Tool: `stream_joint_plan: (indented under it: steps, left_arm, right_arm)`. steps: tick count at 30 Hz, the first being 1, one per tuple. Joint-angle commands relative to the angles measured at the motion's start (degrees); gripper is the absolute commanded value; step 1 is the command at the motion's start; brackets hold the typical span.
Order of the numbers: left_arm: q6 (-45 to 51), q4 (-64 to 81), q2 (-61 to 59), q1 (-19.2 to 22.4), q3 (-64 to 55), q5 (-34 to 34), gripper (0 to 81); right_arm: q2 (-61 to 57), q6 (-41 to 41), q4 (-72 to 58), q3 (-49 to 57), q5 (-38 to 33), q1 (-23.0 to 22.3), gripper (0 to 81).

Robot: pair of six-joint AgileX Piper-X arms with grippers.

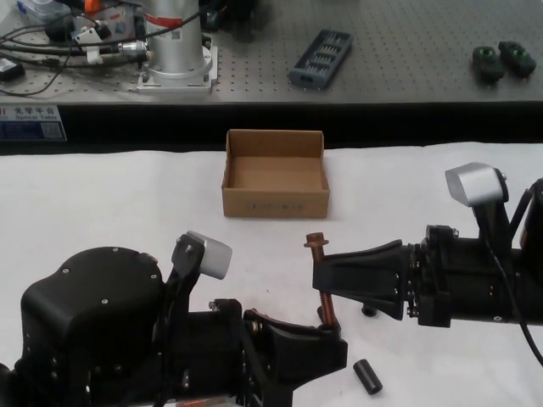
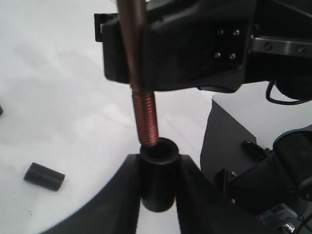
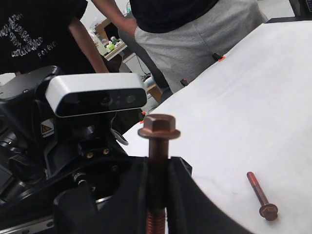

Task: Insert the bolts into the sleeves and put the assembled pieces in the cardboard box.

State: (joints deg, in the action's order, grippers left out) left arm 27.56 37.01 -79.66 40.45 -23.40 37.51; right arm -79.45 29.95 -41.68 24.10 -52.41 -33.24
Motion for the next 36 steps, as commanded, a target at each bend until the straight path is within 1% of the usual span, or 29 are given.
stream_joint_plan:
  steps: [1,6,10,22,26,36]
  left_arm:
    - [0.9,3.0,0.1,0.2,-0.5,0.5,5.0]
    - [0.9,3.0,0.1,0.2,-0.5,0.3,5.0]
    - [0.9,3.0,0.1,0.2,-0.5,-1.3,5.0]
    - [0.9,3.0,0.1,0.2,-0.5,-1.3,5.0]
    - [0.9,3.0,0.1,0.2,-0.5,-3.8,5.0]
    - [0.9,3.0,0.1,0.2,-0.5,-4.9,5.0]
  right_arm:
    - [0.1,0.0,-0.3,0.1,-1.3,-0.2,2.4]
    - [0.1,0.9,-0.3,0.1,-1.3,-0.2,2.4]
    - [0.1,0.9,-0.3,0.1,-2.0,-0.2,2.4]
    - [0.1,0.9,-0.3,0.1,-2.9,-0.2,2.4]
    - [0.1,0.9,-0.3,0.1,-2.9,-0.2,2.4]
    - [0.1,0.9,-0.2,0.1,-3.0,-0.2,2.4]
